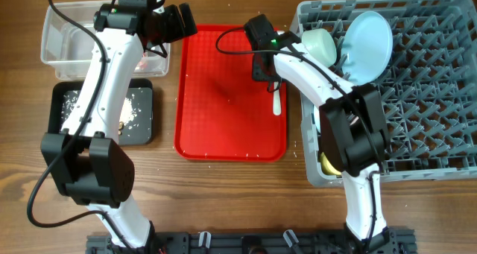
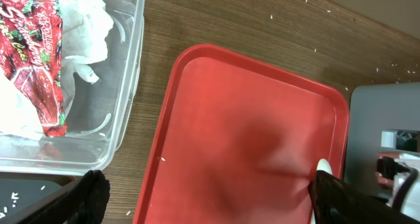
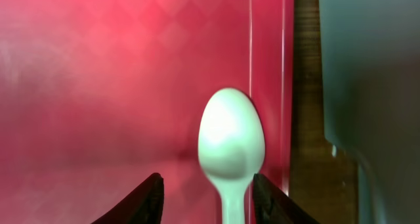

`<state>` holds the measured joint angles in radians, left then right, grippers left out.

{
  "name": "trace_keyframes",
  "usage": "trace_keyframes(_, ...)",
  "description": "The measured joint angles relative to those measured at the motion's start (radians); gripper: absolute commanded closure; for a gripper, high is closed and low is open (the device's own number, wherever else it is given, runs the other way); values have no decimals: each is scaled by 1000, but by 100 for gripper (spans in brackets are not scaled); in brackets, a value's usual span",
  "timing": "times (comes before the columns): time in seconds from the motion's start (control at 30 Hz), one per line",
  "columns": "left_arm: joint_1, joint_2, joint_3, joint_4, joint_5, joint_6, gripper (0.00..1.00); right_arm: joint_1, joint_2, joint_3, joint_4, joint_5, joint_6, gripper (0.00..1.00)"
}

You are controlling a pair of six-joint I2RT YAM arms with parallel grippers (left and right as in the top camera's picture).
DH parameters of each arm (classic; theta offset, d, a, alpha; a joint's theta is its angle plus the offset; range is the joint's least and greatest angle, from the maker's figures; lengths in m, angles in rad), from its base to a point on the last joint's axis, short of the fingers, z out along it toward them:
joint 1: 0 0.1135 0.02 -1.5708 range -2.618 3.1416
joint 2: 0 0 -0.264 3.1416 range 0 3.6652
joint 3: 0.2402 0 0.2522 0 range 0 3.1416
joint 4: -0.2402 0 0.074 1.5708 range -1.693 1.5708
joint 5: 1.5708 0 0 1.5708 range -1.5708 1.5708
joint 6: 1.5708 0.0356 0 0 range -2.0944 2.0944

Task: Sort waste into correct bins and load items into the dishwasher rack
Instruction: 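Grasp the white spoon with the right gripper and lift it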

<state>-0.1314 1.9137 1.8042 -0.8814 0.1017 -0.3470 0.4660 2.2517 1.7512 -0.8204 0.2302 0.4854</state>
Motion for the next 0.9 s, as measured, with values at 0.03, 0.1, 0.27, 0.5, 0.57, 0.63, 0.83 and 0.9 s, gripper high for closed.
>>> trace_keyframes(0.03, 0, 0, 0, 0, 0, 0, 0, -3, 13, 0, 4, 0, 0, 55)
trace_keyframes(0.1, 0, 0, 0, 0, 0, 0, 0, -9, 31, 0, 13, 0, 2, 58)
trace_keyframes(0.27, 0, 0, 0, 0, 0, 0, 0, -22, 34, 3, 29, -13, 7, 65)
trace_keyframes(0.5, 0, 0, 0, 0, 0, 0, 0, -37, 35, 26, 47, -65, -7, 79)
trace_keyframes(0.57, 0, 0, 0, 0, 0, 0, 0, -37, 35, 32, 46, -82, -13, 79)
trace_keyframes(0.63, 0, 0, 0, 0, 0, 0, 0, -37, 38, 32, 43, -98, -13, 79)
trace_keyframes(0.83, 0, 0, 0, 0, 0, 0, 0, -37, 51, 32, 40, -126, -15, 57)
trace_keyframes(0.9, 0, 0, 0, 0, 0, 0, 0, -37, 51, 32, 41, -126, -11, 50)
